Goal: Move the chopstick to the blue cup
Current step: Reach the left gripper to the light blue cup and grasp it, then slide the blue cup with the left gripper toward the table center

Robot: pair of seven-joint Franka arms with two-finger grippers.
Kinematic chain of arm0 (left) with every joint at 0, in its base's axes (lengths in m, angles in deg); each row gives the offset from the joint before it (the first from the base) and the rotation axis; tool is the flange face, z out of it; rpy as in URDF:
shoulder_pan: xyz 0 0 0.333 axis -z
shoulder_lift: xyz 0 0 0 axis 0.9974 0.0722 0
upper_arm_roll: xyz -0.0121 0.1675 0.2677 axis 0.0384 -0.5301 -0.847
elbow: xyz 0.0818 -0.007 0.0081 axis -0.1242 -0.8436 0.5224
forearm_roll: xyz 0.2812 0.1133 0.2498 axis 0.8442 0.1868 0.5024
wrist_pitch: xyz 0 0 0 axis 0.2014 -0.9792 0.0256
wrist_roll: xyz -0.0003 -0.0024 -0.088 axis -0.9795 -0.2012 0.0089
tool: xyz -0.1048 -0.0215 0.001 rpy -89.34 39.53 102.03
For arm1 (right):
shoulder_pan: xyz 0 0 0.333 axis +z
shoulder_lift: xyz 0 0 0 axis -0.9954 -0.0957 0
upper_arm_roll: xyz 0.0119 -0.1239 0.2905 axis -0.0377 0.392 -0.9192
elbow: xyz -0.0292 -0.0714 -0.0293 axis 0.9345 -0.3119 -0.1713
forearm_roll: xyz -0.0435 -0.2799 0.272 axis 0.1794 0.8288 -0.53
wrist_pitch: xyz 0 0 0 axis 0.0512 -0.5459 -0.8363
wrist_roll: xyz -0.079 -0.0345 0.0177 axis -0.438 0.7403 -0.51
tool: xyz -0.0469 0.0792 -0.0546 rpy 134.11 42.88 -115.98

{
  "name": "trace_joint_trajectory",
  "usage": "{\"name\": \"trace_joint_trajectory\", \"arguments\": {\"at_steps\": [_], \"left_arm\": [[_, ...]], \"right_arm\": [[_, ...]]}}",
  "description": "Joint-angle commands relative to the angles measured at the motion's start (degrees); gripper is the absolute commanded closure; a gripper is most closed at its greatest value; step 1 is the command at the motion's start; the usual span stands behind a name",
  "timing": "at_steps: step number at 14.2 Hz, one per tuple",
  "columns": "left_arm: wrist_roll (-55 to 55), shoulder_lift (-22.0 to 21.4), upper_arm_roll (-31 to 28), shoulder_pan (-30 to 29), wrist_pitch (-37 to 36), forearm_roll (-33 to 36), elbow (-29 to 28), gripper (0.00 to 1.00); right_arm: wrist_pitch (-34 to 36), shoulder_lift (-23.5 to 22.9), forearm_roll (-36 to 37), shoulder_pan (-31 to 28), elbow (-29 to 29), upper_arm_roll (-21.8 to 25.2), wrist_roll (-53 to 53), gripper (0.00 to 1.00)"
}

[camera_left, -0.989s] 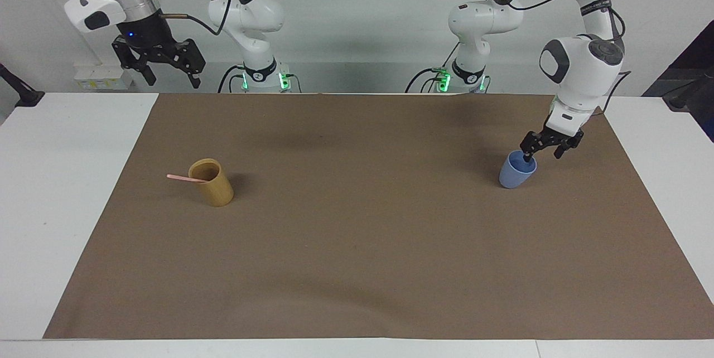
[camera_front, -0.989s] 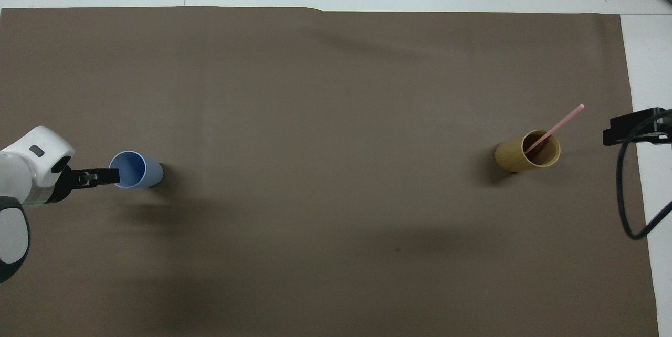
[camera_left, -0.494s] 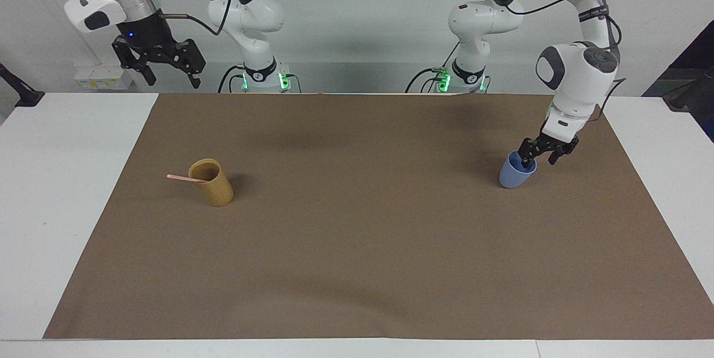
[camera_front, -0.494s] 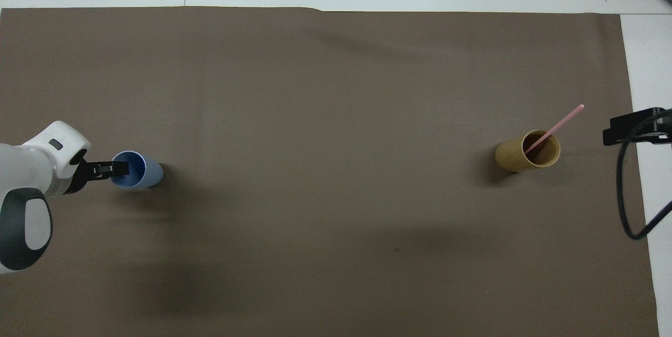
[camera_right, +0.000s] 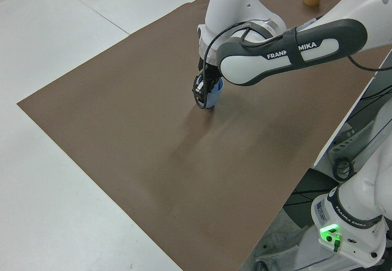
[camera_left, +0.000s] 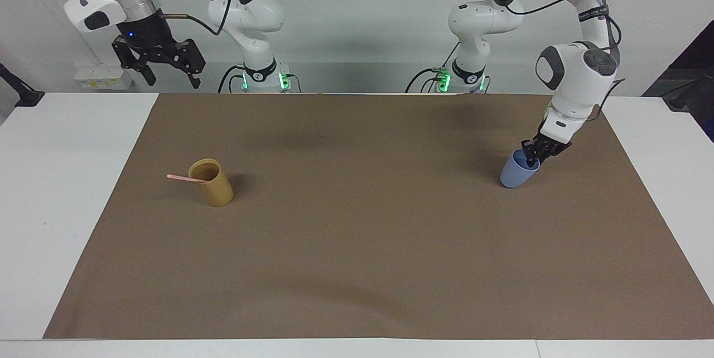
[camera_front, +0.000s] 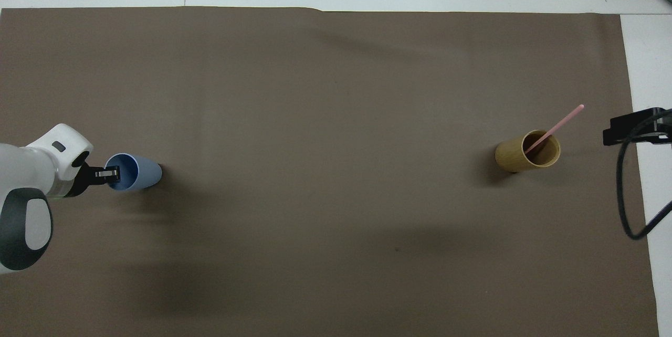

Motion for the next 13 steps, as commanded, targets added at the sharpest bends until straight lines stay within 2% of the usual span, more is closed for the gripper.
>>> {"name": "trace_joint_trajectory", "arguments": {"at_steps": [1,2,6,8,13], "left_arm": [[-1.5,-1.0,0.0,1.1,-6.7,0.2,3.6,0.95],[-2.2,-1.0,0.0,1.7,-8.1,0.1,5.0,1.0],[-6.7,-0.8,0.1,4.8,-12.4,-0.2,8.9,1.0],[-8.7,-1.0,0.2,7.3,-13.5,-4.5,9.9,1.0],[-29.7,-0.4,0.1,22.6,-12.9,-6.4,12.4,1.0]], "right_arm": [[-0.1,0.7,-1.1,-0.8,0.6,-0.2,-0.3,0.0],[-0.1,0.7,-1.1,-0.8,0.6,-0.2,-0.3,0.0],[-0.1,0.7,-1.1,-0.8,0.7,-0.2,-0.3,0.0],[-0.1,0.7,-1.1,-0.8,0.6,-0.2,-0.3,0.0],[-0.1,0.7,-1.1,-0.8,0.6,-0.2,-0.3,0.0]]}}
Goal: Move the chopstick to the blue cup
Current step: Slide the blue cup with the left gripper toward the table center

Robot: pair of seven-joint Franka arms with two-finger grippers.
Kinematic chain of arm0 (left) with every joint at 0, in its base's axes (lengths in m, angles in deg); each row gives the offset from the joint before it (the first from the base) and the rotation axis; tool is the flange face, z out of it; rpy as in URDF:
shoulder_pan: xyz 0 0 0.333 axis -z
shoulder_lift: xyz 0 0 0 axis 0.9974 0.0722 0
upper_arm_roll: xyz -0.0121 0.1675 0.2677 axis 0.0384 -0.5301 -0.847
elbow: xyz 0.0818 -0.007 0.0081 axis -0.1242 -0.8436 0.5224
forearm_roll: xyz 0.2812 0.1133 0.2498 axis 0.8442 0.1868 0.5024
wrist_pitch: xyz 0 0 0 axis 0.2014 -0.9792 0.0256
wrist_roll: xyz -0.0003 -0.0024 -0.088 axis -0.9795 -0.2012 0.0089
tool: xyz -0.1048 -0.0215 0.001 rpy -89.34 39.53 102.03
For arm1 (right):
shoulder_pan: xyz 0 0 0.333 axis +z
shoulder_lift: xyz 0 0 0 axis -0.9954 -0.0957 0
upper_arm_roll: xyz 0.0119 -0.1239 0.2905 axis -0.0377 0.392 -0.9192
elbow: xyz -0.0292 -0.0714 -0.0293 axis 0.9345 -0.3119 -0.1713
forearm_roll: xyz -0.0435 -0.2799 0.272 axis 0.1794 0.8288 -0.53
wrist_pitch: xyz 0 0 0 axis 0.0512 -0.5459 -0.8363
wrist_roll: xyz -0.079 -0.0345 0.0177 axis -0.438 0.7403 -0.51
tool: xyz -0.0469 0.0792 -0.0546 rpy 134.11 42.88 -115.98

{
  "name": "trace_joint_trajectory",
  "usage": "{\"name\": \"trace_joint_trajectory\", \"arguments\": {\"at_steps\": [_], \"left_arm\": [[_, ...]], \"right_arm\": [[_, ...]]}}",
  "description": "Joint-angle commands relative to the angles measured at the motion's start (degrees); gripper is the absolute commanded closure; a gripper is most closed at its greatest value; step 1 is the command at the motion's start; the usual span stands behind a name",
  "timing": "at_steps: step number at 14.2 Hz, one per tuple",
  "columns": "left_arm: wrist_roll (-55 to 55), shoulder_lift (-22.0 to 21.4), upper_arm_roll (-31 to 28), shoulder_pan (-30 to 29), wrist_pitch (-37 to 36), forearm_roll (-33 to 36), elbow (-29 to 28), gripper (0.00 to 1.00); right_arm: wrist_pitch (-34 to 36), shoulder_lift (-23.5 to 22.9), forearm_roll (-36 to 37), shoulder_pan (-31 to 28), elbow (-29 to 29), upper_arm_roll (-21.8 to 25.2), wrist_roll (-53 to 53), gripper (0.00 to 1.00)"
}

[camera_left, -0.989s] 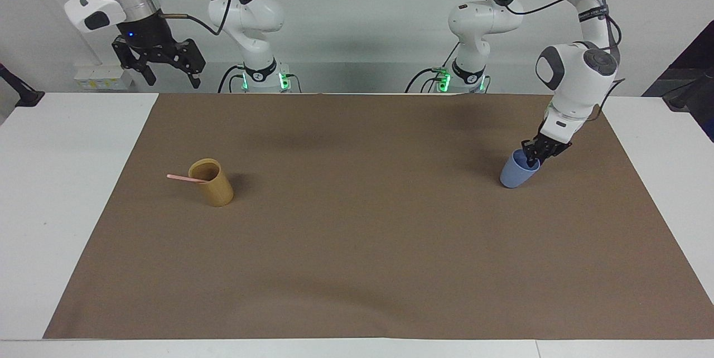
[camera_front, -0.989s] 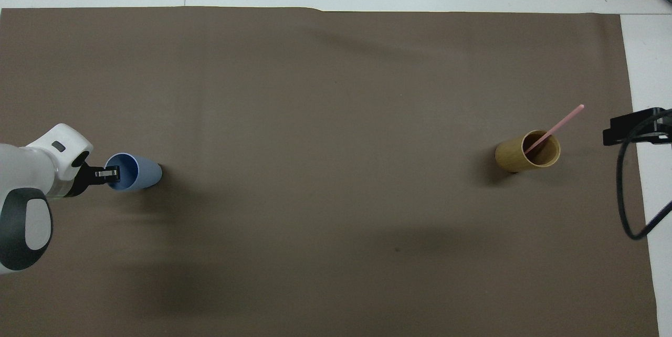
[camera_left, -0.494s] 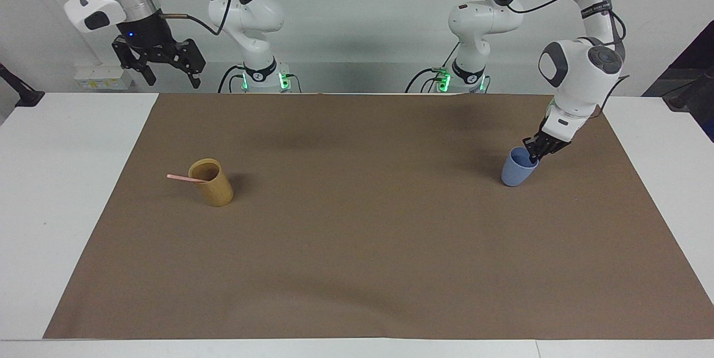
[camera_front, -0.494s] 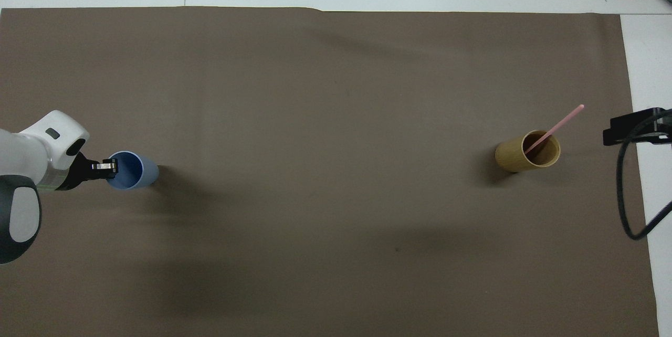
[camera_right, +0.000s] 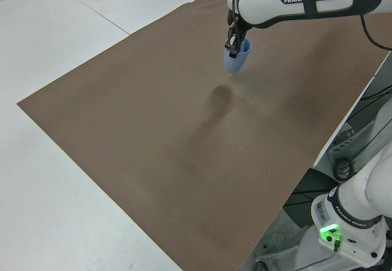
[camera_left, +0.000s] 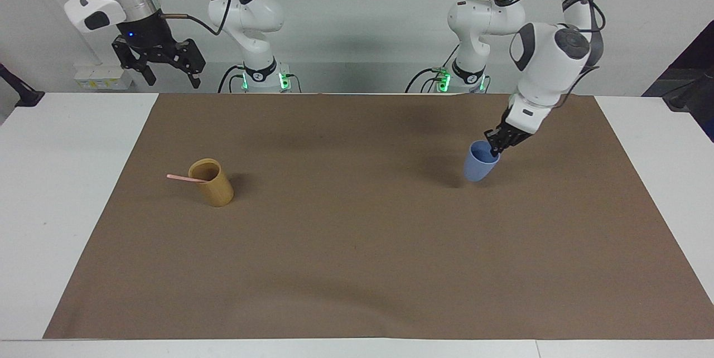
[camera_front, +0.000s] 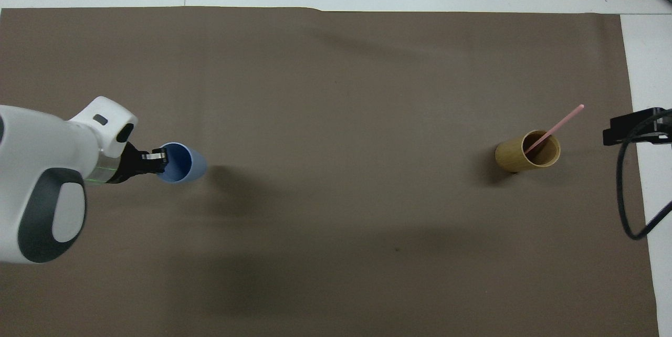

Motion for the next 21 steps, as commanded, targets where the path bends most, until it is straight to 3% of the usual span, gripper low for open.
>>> {"name": "trace_joint_trajectory", "arguments": {"at_steps": [1,7,14,21], "left_arm": [[-8.7,0.3,-0.9,7.1,-0.9,-0.8,2.2,1.0],[-25.6,4.5,-1.0,20.8,6.1,-0.7,1.7,1.0],[-25.6,7.1,-1.0,22.3,9.8,5.9,1.3,1.0],[-25.3,8.8,-0.9,21.1,12.2,5.9,1.1,1.0]], "right_arm": [[-0.1,0.7,-1.1,-0.8,0.7,-0.2,-0.3,0.0],[-0.1,0.7,-1.1,-0.8,0.7,-0.2,-0.3,0.0],[-0.1,0.7,-1.1,-0.8,0.6,-0.2,-0.3,0.0],[-0.1,0.7,-1.1,-0.8,0.7,-0.2,-0.3,0.0]]}}
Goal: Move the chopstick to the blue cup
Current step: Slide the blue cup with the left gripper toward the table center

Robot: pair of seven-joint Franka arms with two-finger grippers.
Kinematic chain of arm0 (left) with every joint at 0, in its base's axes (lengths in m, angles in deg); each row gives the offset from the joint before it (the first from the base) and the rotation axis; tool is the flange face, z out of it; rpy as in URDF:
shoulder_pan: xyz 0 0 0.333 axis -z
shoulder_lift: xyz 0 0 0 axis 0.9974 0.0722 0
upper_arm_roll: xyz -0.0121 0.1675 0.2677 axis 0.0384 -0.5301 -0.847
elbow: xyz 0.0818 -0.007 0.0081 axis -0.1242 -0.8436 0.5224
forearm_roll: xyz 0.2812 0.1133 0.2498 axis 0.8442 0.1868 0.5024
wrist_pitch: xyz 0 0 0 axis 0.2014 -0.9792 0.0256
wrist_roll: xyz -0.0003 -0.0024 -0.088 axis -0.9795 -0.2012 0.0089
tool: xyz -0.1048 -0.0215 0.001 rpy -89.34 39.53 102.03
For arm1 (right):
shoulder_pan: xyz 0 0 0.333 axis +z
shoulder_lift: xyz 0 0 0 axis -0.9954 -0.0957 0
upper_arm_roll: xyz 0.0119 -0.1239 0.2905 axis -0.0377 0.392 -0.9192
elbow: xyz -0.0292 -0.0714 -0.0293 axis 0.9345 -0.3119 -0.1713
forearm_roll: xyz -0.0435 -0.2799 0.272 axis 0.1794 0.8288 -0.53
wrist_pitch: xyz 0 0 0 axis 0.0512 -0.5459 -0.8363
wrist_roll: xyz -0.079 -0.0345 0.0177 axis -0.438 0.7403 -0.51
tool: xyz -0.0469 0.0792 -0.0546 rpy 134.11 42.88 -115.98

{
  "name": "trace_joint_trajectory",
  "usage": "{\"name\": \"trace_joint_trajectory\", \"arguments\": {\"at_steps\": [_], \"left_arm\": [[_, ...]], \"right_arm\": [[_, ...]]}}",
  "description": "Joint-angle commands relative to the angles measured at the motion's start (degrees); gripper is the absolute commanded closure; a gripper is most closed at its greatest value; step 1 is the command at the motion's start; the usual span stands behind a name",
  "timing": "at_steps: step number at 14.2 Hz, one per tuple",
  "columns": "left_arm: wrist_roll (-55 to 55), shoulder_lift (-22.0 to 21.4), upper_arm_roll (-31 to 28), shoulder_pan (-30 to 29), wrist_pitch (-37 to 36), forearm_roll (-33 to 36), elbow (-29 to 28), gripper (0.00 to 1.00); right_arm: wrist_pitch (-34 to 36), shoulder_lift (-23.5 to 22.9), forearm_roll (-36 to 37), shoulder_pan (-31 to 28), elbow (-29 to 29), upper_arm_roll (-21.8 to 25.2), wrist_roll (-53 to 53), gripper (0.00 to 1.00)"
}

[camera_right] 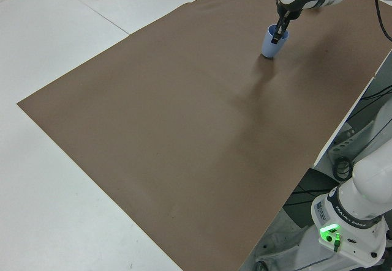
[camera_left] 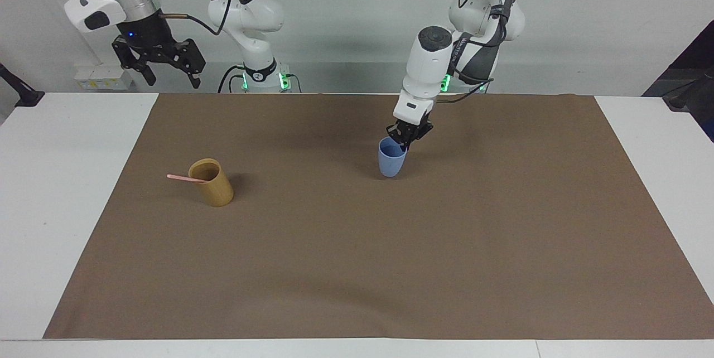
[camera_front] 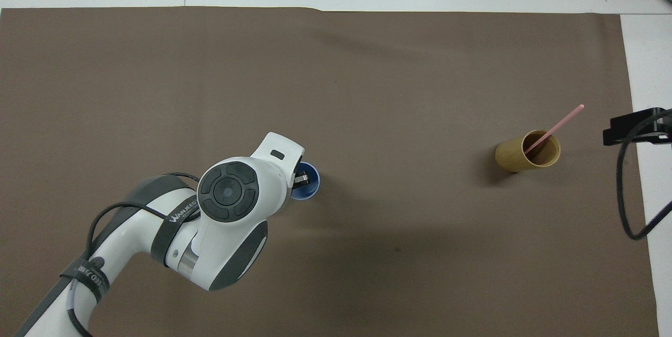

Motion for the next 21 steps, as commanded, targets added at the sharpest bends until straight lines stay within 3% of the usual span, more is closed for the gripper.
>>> {"name": "trace_joint_trajectory", "arguments": {"at_steps": [1,6,11,14,16,17,19,21], "left_arm": [[-0.1,-0.1,-0.4,-0.2,0.6,1.1,-0.2,1.0],[0.1,-0.3,-0.4,-0.5,0.5,1.0,-0.8,1.0],[0.2,-0.2,-0.4,-0.5,0.5,1.0,-0.7,0.72],[-0.1,-0.1,-0.4,-0.6,0.5,0.8,-0.2,0.5],[-0.5,0.1,-0.4,-0.6,0.4,0.7,0.6,0.1],[-0.5,0.1,-0.4,-0.6,0.3,0.7,0.7,0.0],[-0.3,-1.0,-0.7,-0.6,-1.6,0.7,1.1,0.0],[0.6,-1.5,-1.0,-0.8,-8.6,0.7,6.0,0.0]], "right_arm": [[-0.1,0.7,-1.1,-0.8,0.6,-0.2,-0.3,0.0],[-0.1,0.7,-1.1,-0.8,0.6,-0.2,-0.3,0.0],[-0.1,0.7,-1.1,-0.8,0.7,-0.2,-0.3,0.0],[-0.1,0.7,-1.1,-0.8,0.7,-0.2,-0.3,0.0],[-0.1,0.7,-1.1,-0.8,0.6,-0.2,-0.3,0.0],[-0.1,0.7,-1.1,-0.8,0.6,-0.2,-0.3,0.0],[-0.1,0.7,-1.1,-0.8,0.7,-0.2,-0.3,0.0],[-0.1,0.7,-1.1,-0.8,0.6,-0.2,-0.3,0.0]]}}
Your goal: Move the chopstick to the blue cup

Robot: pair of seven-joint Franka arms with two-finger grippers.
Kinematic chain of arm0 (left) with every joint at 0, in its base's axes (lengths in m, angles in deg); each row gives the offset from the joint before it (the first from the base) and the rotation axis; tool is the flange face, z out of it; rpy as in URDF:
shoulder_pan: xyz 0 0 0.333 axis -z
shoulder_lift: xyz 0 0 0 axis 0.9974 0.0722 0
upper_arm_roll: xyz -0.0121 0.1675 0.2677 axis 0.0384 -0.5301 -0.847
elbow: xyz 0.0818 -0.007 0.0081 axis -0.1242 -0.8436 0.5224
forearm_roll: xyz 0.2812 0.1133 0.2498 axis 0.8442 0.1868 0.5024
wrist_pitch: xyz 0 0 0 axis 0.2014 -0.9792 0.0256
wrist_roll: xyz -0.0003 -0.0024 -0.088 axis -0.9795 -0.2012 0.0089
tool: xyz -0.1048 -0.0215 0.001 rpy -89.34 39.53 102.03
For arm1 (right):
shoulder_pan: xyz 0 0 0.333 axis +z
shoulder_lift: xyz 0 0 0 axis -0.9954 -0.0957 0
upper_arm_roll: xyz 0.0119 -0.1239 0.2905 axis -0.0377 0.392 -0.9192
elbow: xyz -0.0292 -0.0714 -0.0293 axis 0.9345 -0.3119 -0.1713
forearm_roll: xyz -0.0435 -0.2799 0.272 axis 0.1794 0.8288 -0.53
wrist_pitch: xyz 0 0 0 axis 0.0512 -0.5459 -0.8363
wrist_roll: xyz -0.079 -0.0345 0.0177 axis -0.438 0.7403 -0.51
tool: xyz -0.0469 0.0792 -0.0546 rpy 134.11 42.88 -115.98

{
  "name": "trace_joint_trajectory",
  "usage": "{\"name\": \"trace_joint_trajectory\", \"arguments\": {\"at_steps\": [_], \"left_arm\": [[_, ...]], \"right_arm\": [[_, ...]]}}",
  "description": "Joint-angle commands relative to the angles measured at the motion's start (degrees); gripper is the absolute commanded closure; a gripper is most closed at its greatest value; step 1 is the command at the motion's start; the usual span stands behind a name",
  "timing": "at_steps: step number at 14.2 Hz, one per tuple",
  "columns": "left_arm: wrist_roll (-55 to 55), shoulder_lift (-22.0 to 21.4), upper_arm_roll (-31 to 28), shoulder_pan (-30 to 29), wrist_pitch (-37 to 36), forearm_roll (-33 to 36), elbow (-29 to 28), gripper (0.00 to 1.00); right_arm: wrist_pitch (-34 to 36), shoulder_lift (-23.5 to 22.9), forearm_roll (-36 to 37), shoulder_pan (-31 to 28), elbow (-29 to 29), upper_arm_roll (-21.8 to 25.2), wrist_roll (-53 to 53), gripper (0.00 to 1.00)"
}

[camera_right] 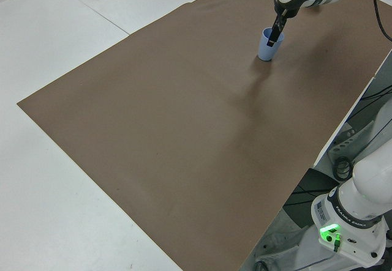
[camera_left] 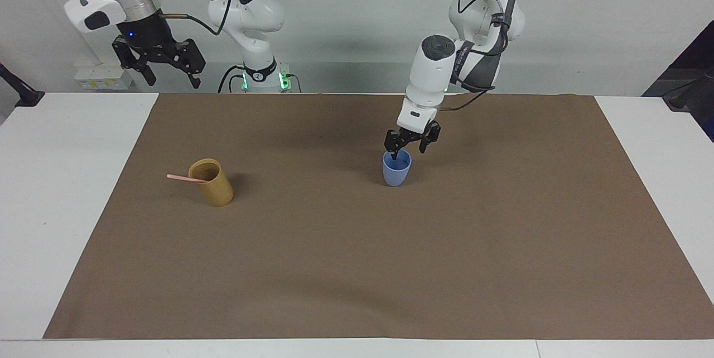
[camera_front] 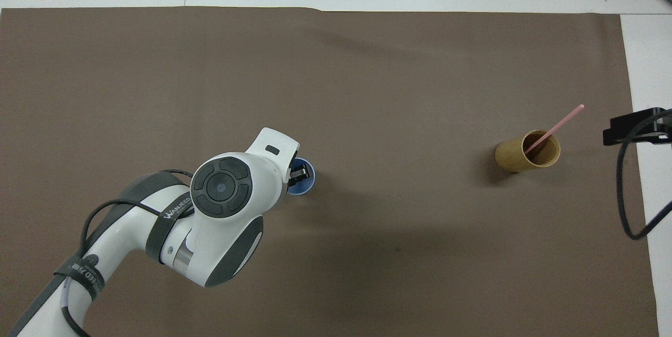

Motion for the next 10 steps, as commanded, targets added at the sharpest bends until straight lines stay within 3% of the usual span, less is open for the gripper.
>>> {"name": "trace_joint_trajectory", "arguments": {"at_steps": [1,7,10], "left_arm": [[1.9,-1.2,-0.2,-1.7,-11.4,0.7,7.3,0.0],[28.6,-3.5,-0.2,-15.0,-33.6,1.1,21.6,0.0],[37.3,-5.5,-0.3,-22.6,-39.1,1.2,24.8,0.0]], "right_arm": [[-0.1,0.7,-1.1,-0.8,0.6,-0.2,-0.3,0.0],[-0.1,0.7,-1.1,-0.8,0.6,-0.2,-0.3,0.0],[-0.1,0.7,-1.1,-0.8,0.6,-0.2,-0.3,0.0]]}}
